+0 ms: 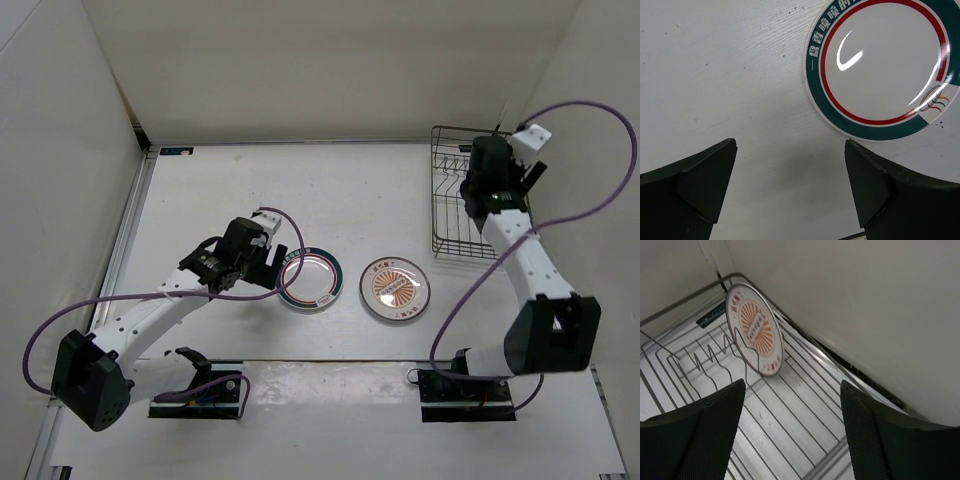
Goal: Unload the plates from the dish rack
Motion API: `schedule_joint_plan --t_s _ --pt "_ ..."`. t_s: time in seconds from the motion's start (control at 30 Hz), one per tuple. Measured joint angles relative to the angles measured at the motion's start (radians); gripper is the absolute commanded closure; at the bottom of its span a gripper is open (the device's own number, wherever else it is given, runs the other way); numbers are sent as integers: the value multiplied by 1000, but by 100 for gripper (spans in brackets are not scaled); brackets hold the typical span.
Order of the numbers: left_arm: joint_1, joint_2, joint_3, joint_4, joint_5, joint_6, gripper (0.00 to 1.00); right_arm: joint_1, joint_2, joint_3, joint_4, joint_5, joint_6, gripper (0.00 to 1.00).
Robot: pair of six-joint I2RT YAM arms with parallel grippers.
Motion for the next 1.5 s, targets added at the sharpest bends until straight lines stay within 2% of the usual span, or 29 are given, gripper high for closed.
schedule_joint_plan --t_s 0.17,0.27,0.37,0.57,0.73,0.8,0.93,1.13,1.3,1.33,1.37,1.5 --pt "0 -16 0 0 -3 0 0 -62 210 245 -4 -79 -106 25" --pt "0 -19 0 1 -5 0 0 -108 314 418 -88 -131 -128 31" --pt "0 -19 0 1 -6 1 0 -164 420 586 -190 -199 -144 31" --pt "0 -19 0 1 -6 3 0 -272 557 738 -391 -375 -182 31" --pt "0 -19 0 0 -6 4 0 -318 615 763 -480 -483 -207 31" --pt "0 -19 0 0 -6 6 0 -333 628 761 -502 -553 -214 34" --pt "0 -18 0 0 -6 7 0 -350 644 746 -515 -671 -230 41" --pt "0 -7 10 -3 -8 8 0 -359 656 691 -505 -765 -233 42" --pt "0 -3 13 -4 -9 10 0 -369 707 690 -494 -794 -237 52" --pt "0 -3 13 -4 -9 11 0 -372 719 690 -494 -799 -238 65" --pt "0 -3 13 -4 -10 11 0 -374 731 690 -495 -801 -244 72" --pt "0 -1 13 -4 -14 15 0 -381 783 715 -497 -800 -245 78"
